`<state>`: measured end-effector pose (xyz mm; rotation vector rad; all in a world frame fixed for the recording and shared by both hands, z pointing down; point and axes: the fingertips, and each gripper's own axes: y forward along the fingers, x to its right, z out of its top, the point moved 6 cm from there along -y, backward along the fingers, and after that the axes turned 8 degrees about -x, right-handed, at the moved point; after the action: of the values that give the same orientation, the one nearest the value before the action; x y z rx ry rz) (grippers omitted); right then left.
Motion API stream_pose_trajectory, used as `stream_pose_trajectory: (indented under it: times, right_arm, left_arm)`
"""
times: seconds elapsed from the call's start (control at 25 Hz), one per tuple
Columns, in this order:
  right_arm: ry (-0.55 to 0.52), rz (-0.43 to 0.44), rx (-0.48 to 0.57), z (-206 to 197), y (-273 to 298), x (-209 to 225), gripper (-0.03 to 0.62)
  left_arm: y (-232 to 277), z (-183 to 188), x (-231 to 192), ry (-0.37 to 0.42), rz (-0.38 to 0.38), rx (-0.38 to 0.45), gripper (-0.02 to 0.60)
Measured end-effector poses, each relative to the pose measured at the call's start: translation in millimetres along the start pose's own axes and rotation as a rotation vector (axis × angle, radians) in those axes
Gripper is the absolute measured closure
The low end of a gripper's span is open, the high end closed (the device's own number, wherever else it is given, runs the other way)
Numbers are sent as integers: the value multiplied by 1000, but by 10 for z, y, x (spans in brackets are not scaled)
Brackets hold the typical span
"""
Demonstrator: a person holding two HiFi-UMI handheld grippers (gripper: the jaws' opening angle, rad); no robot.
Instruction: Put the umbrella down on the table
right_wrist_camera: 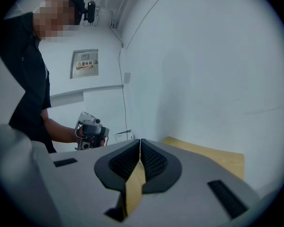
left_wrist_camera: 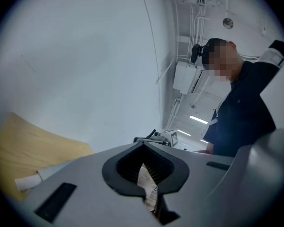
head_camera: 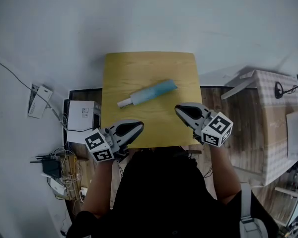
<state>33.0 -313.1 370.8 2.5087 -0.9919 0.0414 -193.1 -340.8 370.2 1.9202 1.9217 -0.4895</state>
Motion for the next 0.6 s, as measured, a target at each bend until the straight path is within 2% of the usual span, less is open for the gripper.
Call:
stream_pose_trajectory:
  times: [0.08, 0.24, 0.6]
  right_arm:
    - [-4, 33, -21, -76, 12, -103, 572]
    - [-15, 109, -37, -227, -130, -307, 572]
    - [-25, 223, -79, -915, -995, -803, 572]
  left_arm:
    - [-58, -89, 172, -3, -8, 18, 569]
    - [-79, -246, 508, 3, 24, 21, 569]
    - [323, -730, 1447, -17, 69, 82, 569]
